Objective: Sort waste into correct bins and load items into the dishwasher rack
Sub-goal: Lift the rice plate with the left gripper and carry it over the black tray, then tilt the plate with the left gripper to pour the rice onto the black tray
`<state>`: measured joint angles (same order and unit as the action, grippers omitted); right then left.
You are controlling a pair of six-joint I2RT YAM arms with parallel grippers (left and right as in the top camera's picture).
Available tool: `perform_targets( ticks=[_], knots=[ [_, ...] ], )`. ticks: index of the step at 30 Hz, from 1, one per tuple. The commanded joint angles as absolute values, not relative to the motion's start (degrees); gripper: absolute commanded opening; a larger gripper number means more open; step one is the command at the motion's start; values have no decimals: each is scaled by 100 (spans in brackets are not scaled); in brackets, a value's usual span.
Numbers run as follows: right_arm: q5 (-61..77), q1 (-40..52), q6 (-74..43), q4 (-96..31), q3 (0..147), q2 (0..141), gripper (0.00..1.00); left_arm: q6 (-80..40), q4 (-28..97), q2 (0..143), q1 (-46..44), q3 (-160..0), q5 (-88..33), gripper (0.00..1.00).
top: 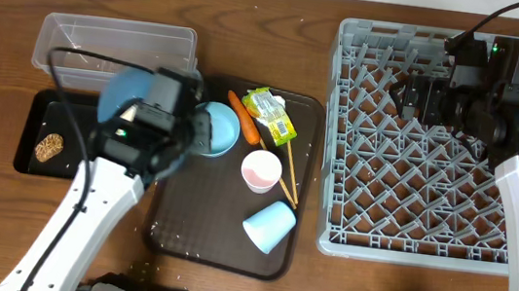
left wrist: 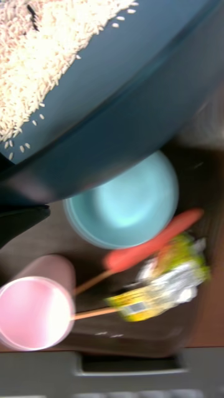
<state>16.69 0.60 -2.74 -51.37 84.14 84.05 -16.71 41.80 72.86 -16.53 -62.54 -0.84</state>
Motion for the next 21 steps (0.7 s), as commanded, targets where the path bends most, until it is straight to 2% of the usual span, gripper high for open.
perform_targets(
  ticks=[1, 7, 21],
  knots=[
    [1649, 56, -248, -5142, 8359, 8447, 92, -1413, 3887, 7260, -1245, -6460, 40, 7],
    [1647, 56, -246, -5162, 8359, 8447, 92, -1372, 3454, 7266, -670, -6458, -84, 6],
    [1481, 56, -246, -5196, 8355, 8451, 92, -1372, 2884, 7297, 917, -6386, -2255, 6]
  ],
)
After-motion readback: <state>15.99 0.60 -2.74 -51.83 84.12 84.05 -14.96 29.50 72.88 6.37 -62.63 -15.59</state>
